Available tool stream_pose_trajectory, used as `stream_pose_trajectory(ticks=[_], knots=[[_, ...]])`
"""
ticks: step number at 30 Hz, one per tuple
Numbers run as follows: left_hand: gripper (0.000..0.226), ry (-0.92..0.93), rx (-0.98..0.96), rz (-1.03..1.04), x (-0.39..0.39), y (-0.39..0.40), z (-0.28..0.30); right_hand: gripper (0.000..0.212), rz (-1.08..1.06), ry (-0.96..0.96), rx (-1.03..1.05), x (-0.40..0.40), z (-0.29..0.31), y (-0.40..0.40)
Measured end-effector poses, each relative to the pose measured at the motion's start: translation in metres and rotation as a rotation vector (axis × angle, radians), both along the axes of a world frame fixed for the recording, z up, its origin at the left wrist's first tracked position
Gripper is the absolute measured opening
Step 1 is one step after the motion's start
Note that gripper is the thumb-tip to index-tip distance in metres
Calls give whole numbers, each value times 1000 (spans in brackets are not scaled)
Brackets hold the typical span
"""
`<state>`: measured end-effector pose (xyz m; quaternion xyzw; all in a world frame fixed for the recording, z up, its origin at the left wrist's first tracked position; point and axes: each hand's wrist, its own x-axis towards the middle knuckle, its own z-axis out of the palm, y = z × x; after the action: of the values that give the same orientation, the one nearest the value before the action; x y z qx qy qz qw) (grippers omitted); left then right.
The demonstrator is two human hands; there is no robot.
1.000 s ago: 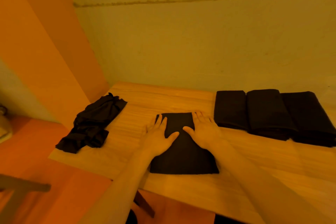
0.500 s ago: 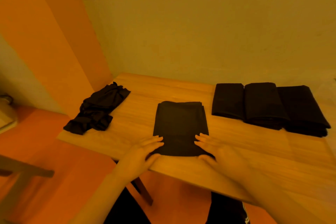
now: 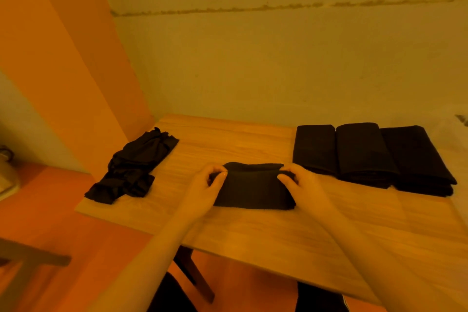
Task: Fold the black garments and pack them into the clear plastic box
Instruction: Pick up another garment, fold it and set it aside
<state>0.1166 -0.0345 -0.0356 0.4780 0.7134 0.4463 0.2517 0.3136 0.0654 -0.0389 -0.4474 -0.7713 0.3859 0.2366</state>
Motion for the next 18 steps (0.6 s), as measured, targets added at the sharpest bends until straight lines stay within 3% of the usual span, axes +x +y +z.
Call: stream_pose_trajectory(ticks=[3, 7, 10, 13, 15, 18], knots=[[8, 55, -17, 128, -3, 33, 0, 31, -114, -52, 31, -19, -2, 21], [29, 1, -112, 250, -7, 67, -6, 34, -180, -201, 99, -36, -8, 37], [43, 225, -217, 257, -9, 72, -4, 39, -185, -461, 284, -37, -12, 38], [41, 508, -101, 258, -3, 56, -1, 39, -269, -300, 400, -27, -14, 27], [44, 565, -51, 157, 7, 42, -1, 37, -282, -142, 329, -18, -17, 17], [55, 661, -294, -31, 17, 30, -20, 45, -227, -181, 96, -9, -29, 2]])
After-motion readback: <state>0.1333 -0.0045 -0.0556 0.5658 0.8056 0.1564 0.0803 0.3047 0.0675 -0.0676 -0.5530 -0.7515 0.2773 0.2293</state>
